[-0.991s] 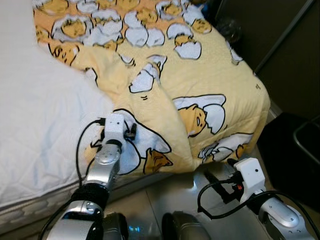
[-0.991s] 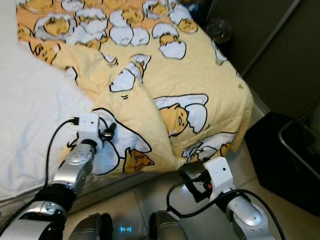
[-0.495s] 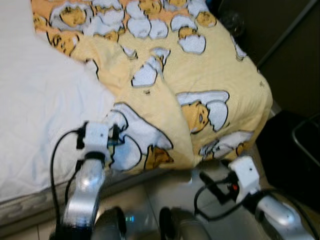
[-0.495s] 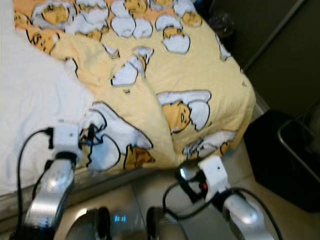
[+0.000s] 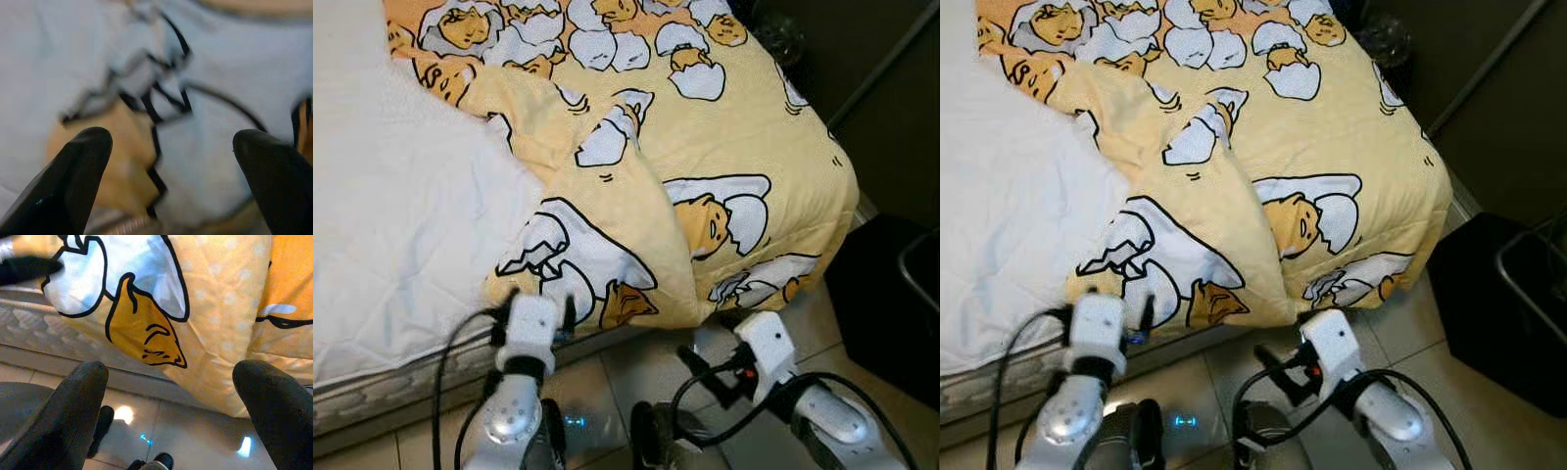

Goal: Clean up the room

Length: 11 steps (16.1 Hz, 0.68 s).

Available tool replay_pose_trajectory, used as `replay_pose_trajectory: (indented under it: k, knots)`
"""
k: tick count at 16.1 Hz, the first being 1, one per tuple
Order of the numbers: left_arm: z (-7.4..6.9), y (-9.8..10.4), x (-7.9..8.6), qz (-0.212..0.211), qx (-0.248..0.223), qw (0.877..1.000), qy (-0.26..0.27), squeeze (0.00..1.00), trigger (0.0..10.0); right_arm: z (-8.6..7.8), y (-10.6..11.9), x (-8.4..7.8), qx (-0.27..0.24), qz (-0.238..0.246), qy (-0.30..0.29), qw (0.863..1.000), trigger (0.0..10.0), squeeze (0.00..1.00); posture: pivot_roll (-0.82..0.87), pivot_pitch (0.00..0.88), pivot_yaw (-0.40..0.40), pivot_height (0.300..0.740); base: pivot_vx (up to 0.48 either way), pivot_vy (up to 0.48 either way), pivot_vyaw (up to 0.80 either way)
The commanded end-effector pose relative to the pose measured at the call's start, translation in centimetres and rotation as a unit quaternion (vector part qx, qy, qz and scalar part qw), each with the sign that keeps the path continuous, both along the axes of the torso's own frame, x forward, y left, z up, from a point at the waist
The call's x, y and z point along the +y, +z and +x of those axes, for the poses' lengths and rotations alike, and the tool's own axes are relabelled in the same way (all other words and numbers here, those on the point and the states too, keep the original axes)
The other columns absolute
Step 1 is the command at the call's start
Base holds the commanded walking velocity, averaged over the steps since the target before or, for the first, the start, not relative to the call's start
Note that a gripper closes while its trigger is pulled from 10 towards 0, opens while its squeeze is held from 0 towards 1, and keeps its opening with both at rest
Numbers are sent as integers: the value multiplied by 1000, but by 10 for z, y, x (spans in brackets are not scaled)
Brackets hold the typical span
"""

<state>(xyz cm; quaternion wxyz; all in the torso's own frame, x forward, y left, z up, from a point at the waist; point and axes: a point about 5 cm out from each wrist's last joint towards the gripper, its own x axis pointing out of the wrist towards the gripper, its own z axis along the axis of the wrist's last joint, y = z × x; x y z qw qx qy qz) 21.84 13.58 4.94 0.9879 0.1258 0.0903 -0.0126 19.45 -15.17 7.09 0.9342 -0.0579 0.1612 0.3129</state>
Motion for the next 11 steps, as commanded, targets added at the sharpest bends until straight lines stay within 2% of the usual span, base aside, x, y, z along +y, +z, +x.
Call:
replay_pose_trajectory:
  k: [1,4,6,9,11]
  knots:
    - [-2,-14,-3,12,24,1000,-12,0,10000,-3,-1,-5,5,-11,-5,1000,10000,0,-152,261,-126,710,0,0,0]
    - [12,-20,-2,16,23,1000,0,0,10000,-3,2,-3,-3,-7,-9,1000,10000,0,-160,262,-127,710,0,0,0]
    - [36,-23,-3,30,16,999,4,0,10000,-4,5,-1,-10,-10,-4,1000,10000,0,-169,259,-128,710,0,0,0]
    - [48,-34,8,50,35,998,31,0,10000,-5,4,-4,-9,-12,-9,1000,10000,0,-180,258,-129,710,0,0,0]
    - [48,-44,14,67,60,995,42,0,10000,-7,4,-3,-6,-13,-10,1000,10000,0,-186,261,-132,710,0,0,0]
